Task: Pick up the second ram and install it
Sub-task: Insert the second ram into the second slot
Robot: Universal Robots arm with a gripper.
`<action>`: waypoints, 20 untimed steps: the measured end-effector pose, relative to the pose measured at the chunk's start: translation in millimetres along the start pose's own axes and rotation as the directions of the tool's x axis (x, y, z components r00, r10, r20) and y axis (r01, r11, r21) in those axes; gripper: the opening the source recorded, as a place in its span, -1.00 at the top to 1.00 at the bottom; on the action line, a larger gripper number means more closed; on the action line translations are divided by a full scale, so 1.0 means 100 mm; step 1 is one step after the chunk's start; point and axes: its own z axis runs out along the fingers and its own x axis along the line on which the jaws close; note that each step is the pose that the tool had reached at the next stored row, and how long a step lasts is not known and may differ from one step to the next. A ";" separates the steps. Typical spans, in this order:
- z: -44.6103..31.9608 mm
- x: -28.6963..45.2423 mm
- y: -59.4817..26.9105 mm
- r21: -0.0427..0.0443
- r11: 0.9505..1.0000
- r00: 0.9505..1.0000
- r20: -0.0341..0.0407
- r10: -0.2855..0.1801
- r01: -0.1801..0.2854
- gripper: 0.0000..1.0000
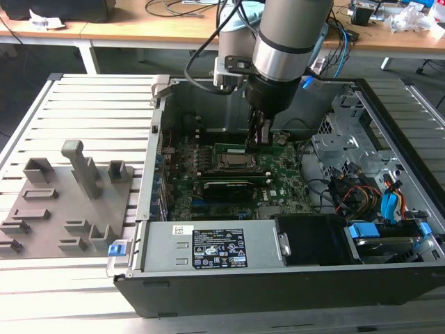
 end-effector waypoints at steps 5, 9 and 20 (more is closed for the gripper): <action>0.073 -0.011 0.064 0.000 1.000 1.000 0.000 0.000 0.000 0.73; 0.113 0.008 0.299 0.000 1.000 1.000 0.000 0.000 0.000 0.73; 0.268 0.059 0.212 -0.002 1.000 1.000 0.011 -0.001 0.001 0.73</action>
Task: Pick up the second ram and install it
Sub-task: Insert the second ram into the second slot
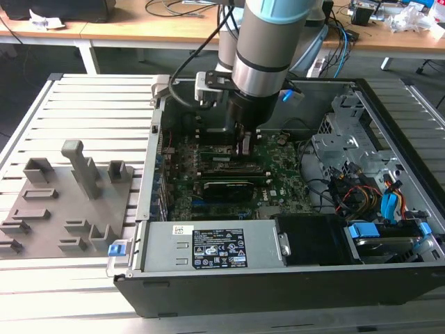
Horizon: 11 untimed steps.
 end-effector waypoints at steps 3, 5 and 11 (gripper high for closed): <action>0.143 0.032 -0.019 0.000 1.000 1.000 0.000 0.000 0.000 0.73; 0.165 0.056 -0.022 0.000 1.000 1.000 0.000 0.000 0.000 0.73; 0.212 0.066 -0.027 0.000 1.000 1.000 0.000 0.000 0.000 0.73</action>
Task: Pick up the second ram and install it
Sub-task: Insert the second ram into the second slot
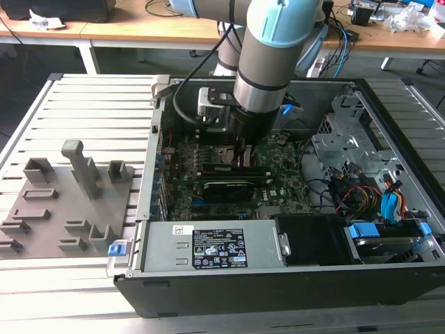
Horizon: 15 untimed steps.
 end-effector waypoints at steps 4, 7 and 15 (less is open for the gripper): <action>0.026 0.002 -0.003 0.000 1.000 1.000 0.000 0.000 0.000 0.73; 0.028 0.002 -0.003 0.000 1.000 1.000 0.000 0.000 0.000 0.73; 0.058 0.006 -0.008 -0.001 1.000 1.000 -0.001 -0.015 0.015 0.73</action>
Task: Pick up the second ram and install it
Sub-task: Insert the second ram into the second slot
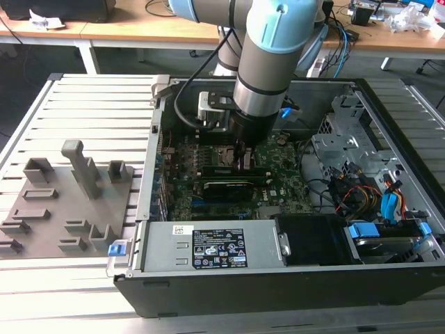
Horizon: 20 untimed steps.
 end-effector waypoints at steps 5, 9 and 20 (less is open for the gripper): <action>0.030 0.002 -0.003 0.000 1.000 1.000 0.000 0.000 0.000 0.73; 0.025 0.002 -0.004 0.000 1.000 1.000 -0.001 -0.003 0.003 0.73; 0.057 0.004 -0.006 0.000 1.000 1.000 -0.001 -0.005 0.005 0.73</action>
